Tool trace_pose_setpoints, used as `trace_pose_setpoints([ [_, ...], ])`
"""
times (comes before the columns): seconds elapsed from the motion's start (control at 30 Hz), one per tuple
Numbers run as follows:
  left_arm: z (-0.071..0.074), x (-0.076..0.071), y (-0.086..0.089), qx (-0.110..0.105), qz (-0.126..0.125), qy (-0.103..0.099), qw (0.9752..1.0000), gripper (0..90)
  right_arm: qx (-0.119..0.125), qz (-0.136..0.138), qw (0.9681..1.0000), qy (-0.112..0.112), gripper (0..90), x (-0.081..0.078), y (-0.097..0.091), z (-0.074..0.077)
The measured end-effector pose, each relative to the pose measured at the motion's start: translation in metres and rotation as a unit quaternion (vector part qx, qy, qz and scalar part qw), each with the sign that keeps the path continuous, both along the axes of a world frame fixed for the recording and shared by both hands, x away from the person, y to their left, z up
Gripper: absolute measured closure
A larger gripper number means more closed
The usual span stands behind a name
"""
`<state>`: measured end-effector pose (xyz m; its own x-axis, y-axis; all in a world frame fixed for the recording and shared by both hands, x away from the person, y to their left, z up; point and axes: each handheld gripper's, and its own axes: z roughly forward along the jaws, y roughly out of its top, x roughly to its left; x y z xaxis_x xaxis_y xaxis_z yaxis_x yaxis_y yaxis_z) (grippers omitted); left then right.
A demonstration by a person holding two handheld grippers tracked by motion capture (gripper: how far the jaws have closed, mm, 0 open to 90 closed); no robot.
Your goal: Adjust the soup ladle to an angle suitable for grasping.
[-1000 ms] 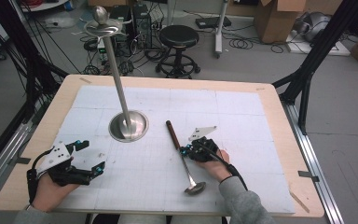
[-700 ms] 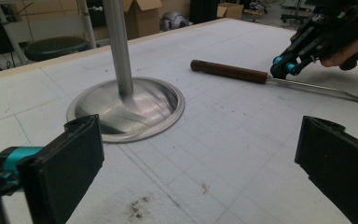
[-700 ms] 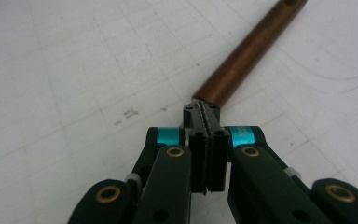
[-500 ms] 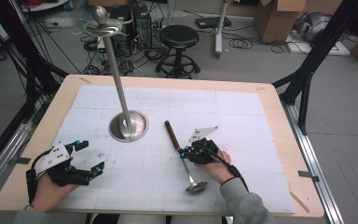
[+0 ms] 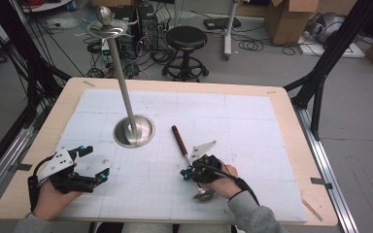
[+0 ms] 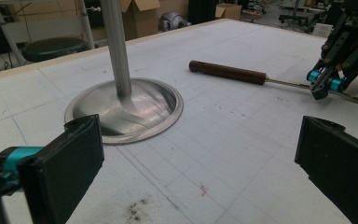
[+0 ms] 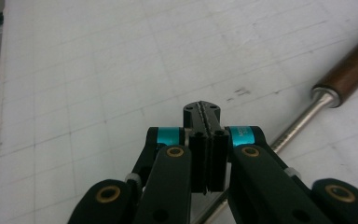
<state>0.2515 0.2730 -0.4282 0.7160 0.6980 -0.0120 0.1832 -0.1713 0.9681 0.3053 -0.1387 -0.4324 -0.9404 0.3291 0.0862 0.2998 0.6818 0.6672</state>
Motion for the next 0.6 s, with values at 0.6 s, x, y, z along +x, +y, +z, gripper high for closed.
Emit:
trace_pose_setpoints([
  [0.6,-0.0002,0.0009,-0.0016,-0.002,-0.002,0.001,1.0,1.7,-0.024,0.008,0.9995,0.018,90.0,-0.0059,-0.0026,-0.0012],
])
